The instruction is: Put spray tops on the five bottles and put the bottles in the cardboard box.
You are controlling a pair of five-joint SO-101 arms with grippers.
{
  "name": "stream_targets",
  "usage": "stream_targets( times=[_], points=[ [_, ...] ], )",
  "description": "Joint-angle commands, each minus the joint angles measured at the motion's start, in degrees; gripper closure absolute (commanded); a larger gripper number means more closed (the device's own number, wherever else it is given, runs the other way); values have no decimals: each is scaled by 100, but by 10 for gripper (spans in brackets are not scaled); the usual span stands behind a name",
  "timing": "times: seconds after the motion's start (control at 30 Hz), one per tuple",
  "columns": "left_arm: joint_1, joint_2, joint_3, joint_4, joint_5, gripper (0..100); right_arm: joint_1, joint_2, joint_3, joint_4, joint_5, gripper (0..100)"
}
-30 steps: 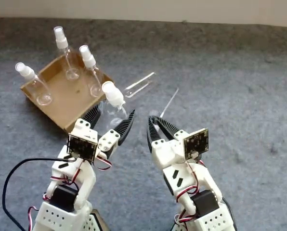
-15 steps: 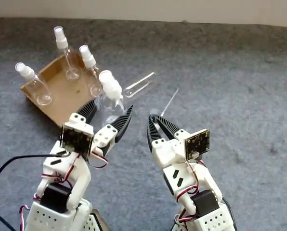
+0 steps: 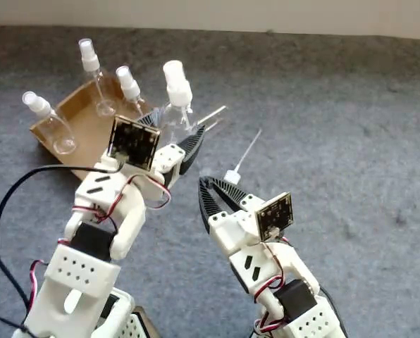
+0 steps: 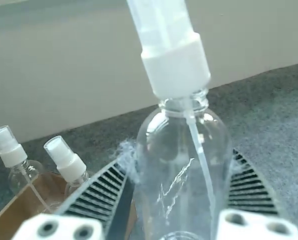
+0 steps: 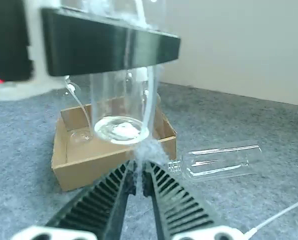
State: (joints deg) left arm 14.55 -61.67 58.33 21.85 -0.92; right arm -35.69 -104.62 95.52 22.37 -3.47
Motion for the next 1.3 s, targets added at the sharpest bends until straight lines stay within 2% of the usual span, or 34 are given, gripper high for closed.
stream_targets(
  times=[0.0, 0.33, 0.47, 0.7, 0.8, 0.9, 1.07, 1.27],
  points=[
    [22, 497, -286, -914, -26, 839, -66, -57, 1024, -171, 26, 983],
    [22, 1051, -286, -1187, -18, 839, -66, -66, 1024, -171, 18, 983],
    [22, 1051, -259, -1538, 18, 839, -66, -66, 1024, -180, 18, 983],
    [-22, 1068, -242, -1609, 1301, 839, -66, -75, 1024, -224, -35, 983],
    [-4, 1068, -136, -1732, 1679, 839, -40, -75, 1024, -462, -563, 983],
    [31, 1059, 198, -2295, 2066, 839, 136, -75, 1024, -541, -914, 983],
    [382, 1059, 857, -3165, 2136, 839, 180, -75, 1024, -637, -941, 983],
    [875, 1051, 1024, -3332, 2127, 839, 180, -75, 1024, -655, -941, 983]
  ],
)
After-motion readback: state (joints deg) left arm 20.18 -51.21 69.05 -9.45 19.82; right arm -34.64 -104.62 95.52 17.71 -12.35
